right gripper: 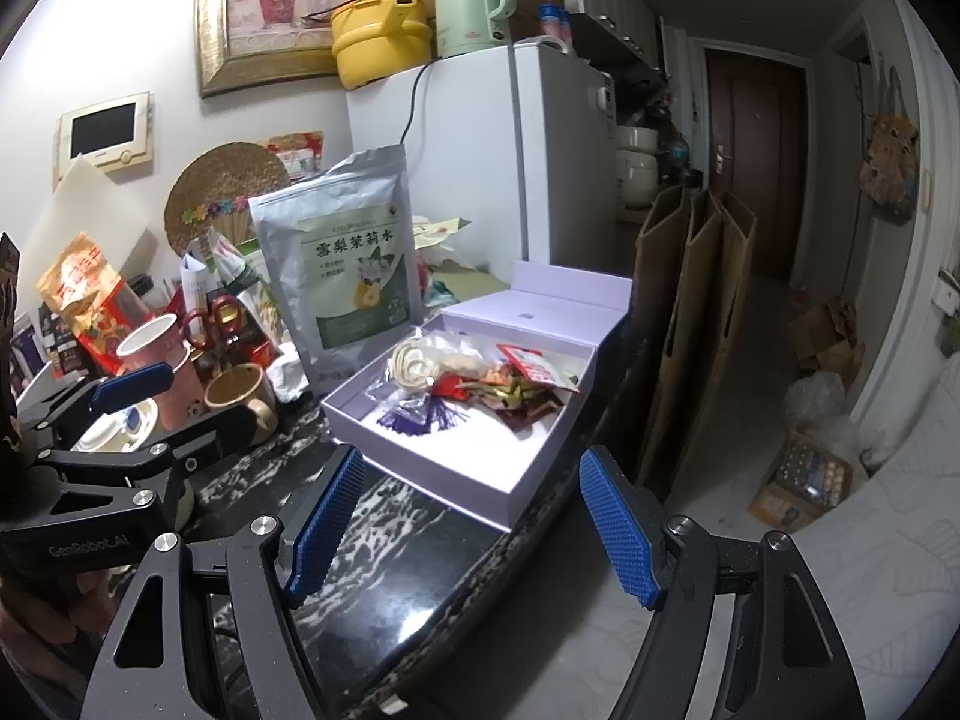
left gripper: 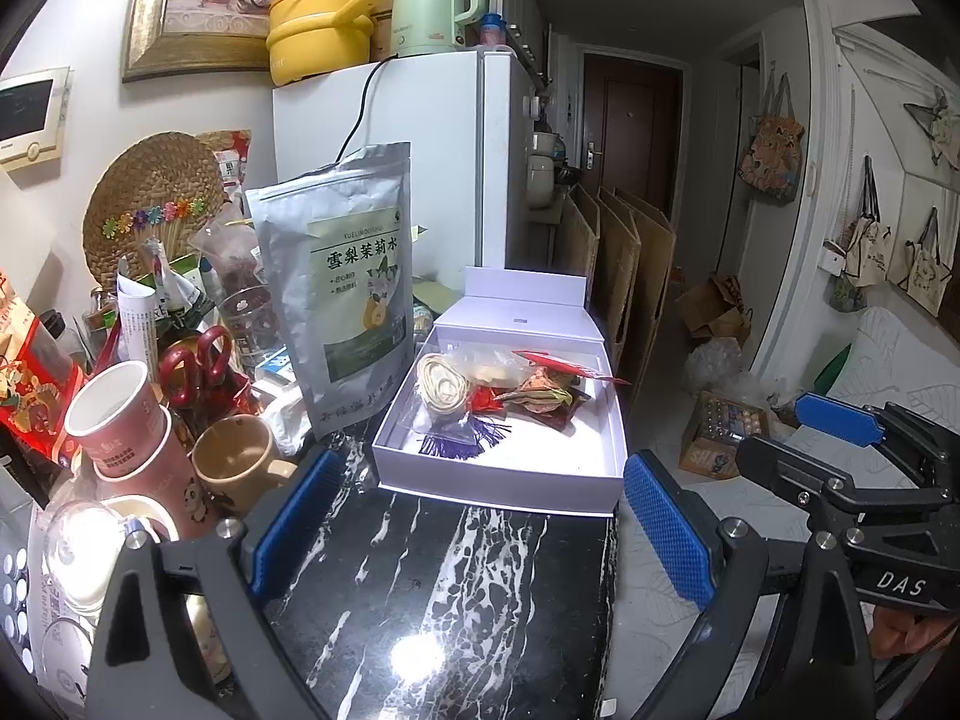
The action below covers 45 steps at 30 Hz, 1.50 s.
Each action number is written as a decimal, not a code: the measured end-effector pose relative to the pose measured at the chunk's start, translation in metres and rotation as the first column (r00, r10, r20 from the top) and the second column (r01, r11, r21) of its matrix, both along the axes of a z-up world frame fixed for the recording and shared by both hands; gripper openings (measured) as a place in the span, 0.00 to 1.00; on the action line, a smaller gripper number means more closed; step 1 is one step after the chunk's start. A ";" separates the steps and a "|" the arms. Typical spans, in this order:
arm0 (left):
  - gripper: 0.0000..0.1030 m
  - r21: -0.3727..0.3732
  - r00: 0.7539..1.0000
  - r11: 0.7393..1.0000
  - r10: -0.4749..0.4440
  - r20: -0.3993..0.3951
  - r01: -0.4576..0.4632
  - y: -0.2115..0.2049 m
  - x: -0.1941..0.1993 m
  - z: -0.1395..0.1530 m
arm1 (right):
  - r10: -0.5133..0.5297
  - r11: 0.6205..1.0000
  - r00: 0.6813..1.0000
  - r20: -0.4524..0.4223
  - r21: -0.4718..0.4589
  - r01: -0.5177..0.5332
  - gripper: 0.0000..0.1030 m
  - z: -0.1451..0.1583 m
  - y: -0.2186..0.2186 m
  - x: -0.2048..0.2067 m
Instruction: Organize soft objects
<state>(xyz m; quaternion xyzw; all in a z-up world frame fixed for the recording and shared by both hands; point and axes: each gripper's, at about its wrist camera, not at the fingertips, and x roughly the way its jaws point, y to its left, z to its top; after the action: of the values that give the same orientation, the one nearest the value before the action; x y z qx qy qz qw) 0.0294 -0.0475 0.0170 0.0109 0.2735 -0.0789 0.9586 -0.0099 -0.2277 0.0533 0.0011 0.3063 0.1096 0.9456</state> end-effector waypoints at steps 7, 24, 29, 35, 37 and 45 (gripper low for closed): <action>0.94 0.001 1.000 1.000 -0.005 0.004 0.005 0.000 -0.002 0.001 | 0.001 1.000 1.000 0.000 -0.001 -0.001 0.73 0.000 0.000 0.000; 0.94 -0.008 1.000 1.000 -0.015 0.000 0.015 -0.001 -0.005 0.002 | -0.001 1.000 1.000 0.001 -0.004 0.001 0.73 0.001 0.000 -0.001; 0.94 -0.009 1.000 1.000 -0.014 -0.003 0.014 -0.001 -0.004 0.003 | -0.004 1.000 1.000 0.003 -0.006 0.004 0.73 0.003 -0.001 -0.002; 0.94 -0.003 1.000 1.000 -0.011 -0.025 0.010 -0.001 -0.001 0.000 | -0.006 1.000 1.000 0.003 -0.009 0.006 0.73 0.003 -0.002 -0.002; 0.94 -0.003 1.000 1.000 -0.009 -0.025 0.009 0.000 -0.001 0.000 | -0.006 1.000 1.000 0.004 -0.009 0.006 0.73 0.003 -0.002 -0.002; 0.94 0.013 0.999 1.000 0.007 -0.034 -0.007 0.000 0.000 -0.001 | -0.007 1.000 1.000 0.002 -0.015 0.007 0.73 0.004 -0.004 -0.002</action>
<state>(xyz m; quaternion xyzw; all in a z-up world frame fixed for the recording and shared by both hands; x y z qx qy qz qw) 0.0295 -0.0472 0.0157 0.0147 0.2904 -0.0741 0.9539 -0.0122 -0.2312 0.0572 -0.0050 0.3062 0.1040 0.9462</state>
